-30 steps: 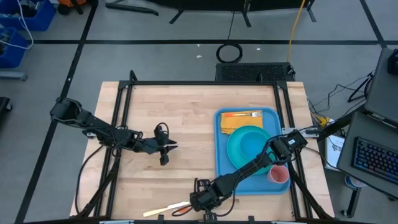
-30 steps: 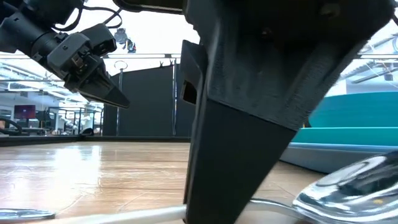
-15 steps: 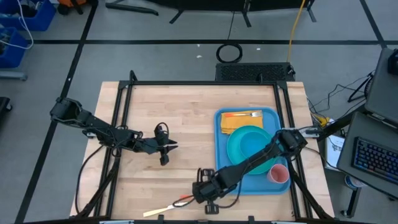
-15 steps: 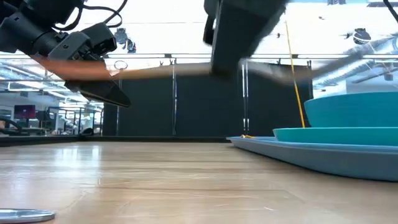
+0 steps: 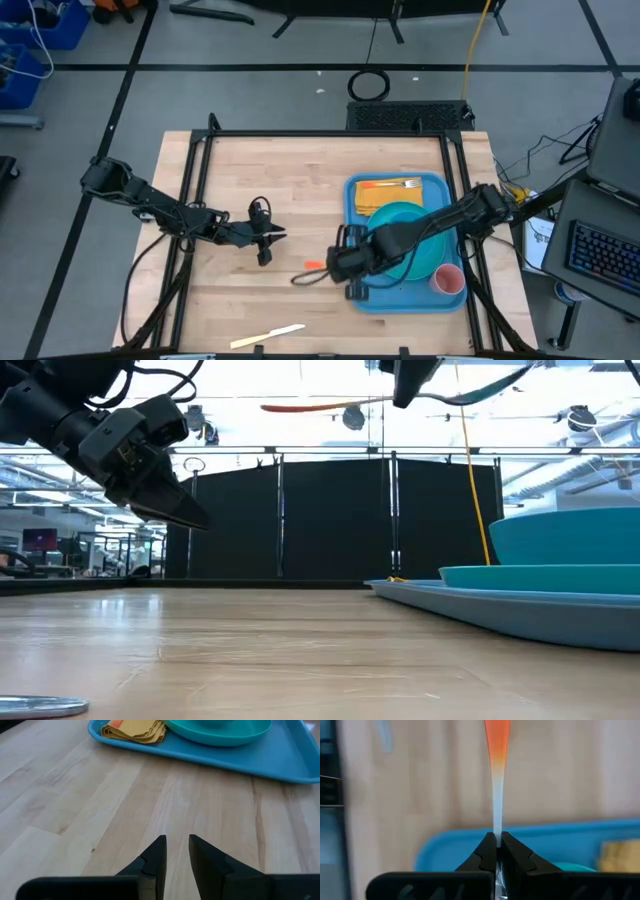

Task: Set up tray
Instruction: Put the orange spoon on the napkin to the left of the blue plate

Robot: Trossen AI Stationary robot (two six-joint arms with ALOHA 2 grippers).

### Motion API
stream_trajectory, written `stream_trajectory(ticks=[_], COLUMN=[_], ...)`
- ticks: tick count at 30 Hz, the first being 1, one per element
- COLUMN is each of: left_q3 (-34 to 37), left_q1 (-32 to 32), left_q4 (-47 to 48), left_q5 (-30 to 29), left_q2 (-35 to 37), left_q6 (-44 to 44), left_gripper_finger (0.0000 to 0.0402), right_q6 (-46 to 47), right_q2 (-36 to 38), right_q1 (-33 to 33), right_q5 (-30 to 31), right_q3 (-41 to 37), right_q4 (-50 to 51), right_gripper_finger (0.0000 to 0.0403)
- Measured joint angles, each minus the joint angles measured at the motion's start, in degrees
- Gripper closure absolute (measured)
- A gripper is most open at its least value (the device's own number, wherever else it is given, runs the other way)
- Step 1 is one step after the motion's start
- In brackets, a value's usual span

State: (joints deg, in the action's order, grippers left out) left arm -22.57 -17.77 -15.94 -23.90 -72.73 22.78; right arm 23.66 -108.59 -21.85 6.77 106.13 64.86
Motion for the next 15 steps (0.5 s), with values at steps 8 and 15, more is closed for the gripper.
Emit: stream_trajectory(ticks=[8,15], left_q3=[0.00,0.00], left_q1=[0.00,0.01], left_q4=[-1.03,-1.09], left_q5=[0.00,0.00], left_q2=[0.00,0.00], left_q6=[0.01,0.01], left_gripper_finger=[0.0316,0.0316], right_q6=[-7.54,-14.99], right_q2=[5.01,7.47], right_q1=[6.23,13.21], right_q5=[0.96,0.84], right_q3=[0.00,0.00], right_q4=[8.46,8.92], right_gripper_finger=[0.0403,0.0403])
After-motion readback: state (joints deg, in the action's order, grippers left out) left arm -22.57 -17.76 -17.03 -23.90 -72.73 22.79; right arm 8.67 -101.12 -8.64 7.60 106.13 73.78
